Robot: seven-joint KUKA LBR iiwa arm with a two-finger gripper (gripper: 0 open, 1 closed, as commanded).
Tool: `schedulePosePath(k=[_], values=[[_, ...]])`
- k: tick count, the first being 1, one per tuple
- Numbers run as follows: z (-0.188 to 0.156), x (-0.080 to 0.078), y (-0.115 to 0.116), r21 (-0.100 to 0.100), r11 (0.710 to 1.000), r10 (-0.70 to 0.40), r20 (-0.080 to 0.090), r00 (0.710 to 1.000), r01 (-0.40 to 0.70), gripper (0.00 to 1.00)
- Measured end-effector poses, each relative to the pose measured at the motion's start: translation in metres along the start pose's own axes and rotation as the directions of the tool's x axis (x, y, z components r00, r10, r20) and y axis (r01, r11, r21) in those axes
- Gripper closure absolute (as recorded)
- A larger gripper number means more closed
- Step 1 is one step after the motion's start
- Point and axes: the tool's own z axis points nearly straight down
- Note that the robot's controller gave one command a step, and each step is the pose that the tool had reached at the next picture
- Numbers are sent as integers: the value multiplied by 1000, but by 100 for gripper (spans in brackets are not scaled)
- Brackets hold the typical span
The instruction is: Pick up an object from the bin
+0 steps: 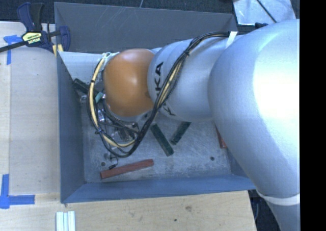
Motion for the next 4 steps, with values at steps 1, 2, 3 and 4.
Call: schedulePosePath(k=[1, 2, 3, 4], values=[[-15, 10, -50, 5, 1000, 12, 1, 1000, -12, 0], [-18, 20, -69, 6, 999, 41, 0, 999, -41, 0], [0, 46, -97, 5, 988, -156, 2, 988, 156, 0], [-1, 45, -118, 5, 991, -131, 4, 991, 131, 0]])
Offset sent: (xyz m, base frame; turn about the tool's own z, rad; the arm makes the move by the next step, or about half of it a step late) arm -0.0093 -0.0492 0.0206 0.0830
